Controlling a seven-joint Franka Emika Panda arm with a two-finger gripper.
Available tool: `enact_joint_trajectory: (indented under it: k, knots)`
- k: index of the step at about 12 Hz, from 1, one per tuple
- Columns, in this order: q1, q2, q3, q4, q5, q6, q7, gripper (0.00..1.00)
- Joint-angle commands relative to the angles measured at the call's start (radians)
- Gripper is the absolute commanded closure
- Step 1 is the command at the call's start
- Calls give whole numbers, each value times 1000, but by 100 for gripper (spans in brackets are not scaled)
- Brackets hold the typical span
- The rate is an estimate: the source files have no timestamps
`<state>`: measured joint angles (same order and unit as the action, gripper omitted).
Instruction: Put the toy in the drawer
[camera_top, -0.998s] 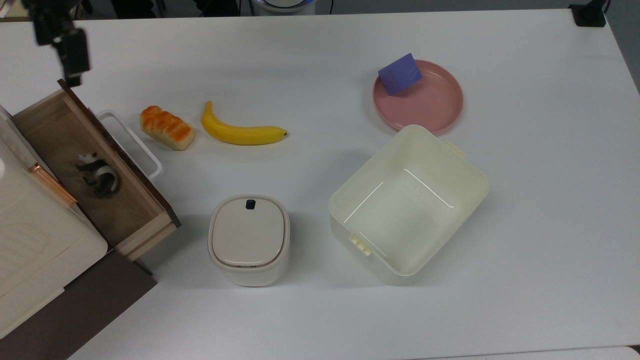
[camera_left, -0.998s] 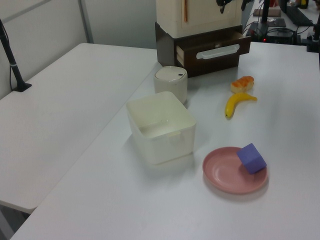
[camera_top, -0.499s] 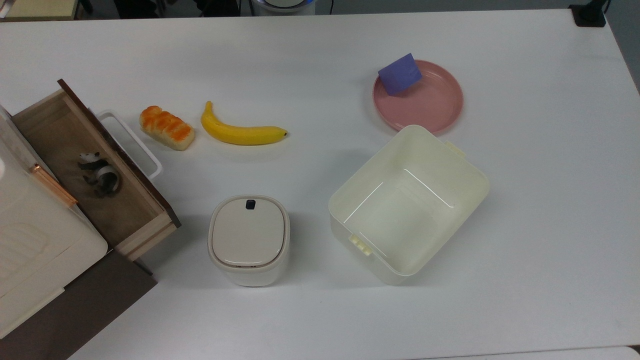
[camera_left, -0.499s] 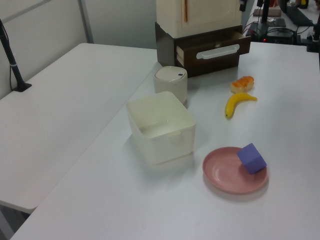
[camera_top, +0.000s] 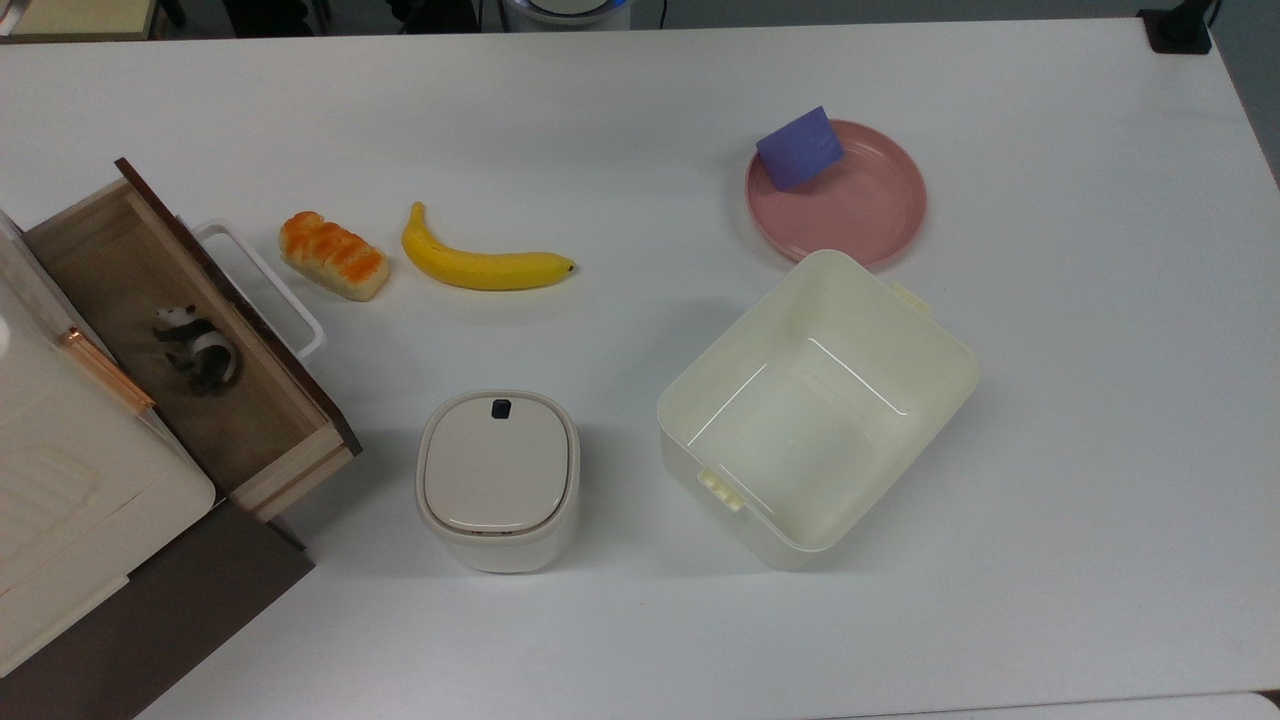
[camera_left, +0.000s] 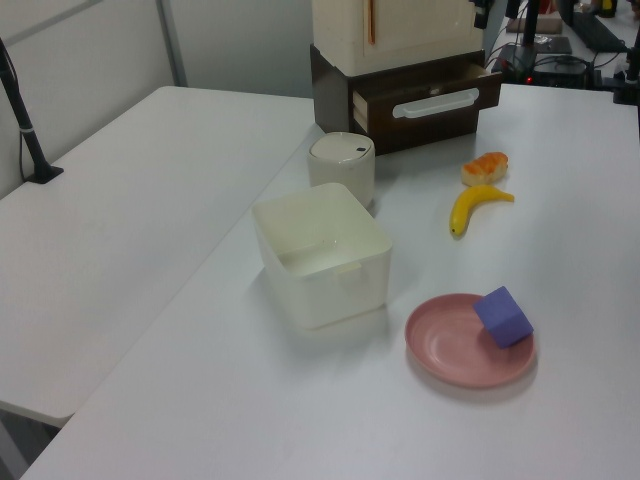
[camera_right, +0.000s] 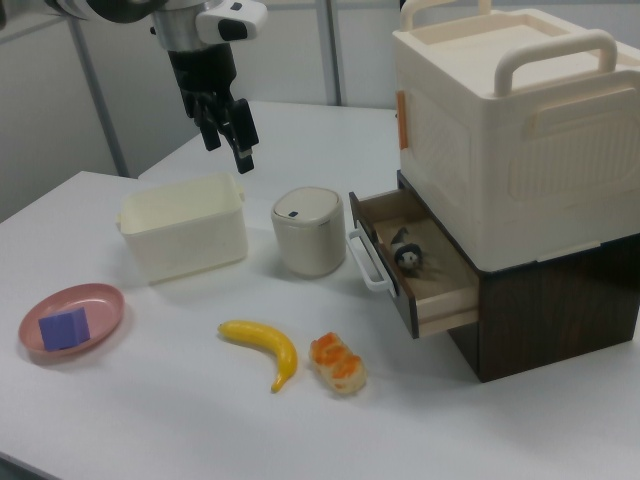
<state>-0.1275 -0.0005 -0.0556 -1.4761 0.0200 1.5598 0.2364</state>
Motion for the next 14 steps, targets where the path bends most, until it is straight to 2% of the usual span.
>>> enact_joint_trajectory:
  k: [1,3,6,8,10,14]
  knots:
    - [75,-9,-61,-13,8,12,30,0]
    - [86,-9,-75,-15,9,29,35,0]
    - [100,-6,-52,-42,-2,22,-165,0]
    - [86,0,6,-76,-6,40,-163,0]
    - [83,-1,11,-107,-21,78,-157,0]
    - [63,-6,-6,-96,-9,83,-121,0]
